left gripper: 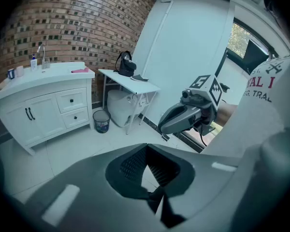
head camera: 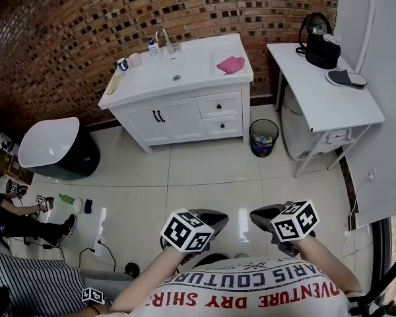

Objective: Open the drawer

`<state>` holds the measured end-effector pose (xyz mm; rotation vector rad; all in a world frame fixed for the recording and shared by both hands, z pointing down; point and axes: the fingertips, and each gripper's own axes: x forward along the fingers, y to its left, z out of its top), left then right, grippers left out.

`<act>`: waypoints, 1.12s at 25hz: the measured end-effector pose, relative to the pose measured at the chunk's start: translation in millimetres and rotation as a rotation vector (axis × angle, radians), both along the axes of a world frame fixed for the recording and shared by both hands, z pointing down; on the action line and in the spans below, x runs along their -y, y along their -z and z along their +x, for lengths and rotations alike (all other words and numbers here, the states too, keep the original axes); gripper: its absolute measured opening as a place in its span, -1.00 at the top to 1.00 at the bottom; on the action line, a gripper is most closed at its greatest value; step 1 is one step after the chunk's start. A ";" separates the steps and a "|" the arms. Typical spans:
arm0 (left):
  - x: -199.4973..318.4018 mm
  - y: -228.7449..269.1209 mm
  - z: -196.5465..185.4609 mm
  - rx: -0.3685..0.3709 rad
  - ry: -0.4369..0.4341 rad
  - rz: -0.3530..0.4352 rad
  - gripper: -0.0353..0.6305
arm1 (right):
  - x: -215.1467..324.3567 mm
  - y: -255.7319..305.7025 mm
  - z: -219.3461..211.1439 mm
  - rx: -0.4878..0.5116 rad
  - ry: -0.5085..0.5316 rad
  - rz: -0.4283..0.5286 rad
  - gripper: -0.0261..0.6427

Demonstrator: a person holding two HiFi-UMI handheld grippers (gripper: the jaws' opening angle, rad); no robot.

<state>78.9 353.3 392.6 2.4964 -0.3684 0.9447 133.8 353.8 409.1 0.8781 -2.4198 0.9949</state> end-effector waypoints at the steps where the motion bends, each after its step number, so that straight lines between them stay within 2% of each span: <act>1: 1.7 -1.4 -1.0 -0.001 0.007 -0.002 0.95 | -2.1 -2.0 -0.7 0.001 0.003 -0.005 0.90; 8: 16.9 -7.6 -1.6 -0.021 0.030 -0.025 0.95 | 9.6 -4.6 2.1 -0.004 0.018 -0.008 0.90; 13: 63.3 -24.2 -17.6 -0.056 0.051 -0.033 0.95 | 50.7 -15.6 -13.3 -0.034 0.037 -0.001 0.90; 19: 156.4 -35.0 -46.5 -0.099 0.076 -0.078 0.95 | 138.8 -23.8 -33.6 -0.055 0.018 -0.046 0.90; 28: 340.3 -36.7 -116.5 -0.120 0.084 -0.121 0.95 | 304.9 -31.0 -97.0 -0.059 -0.015 -0.134 0.90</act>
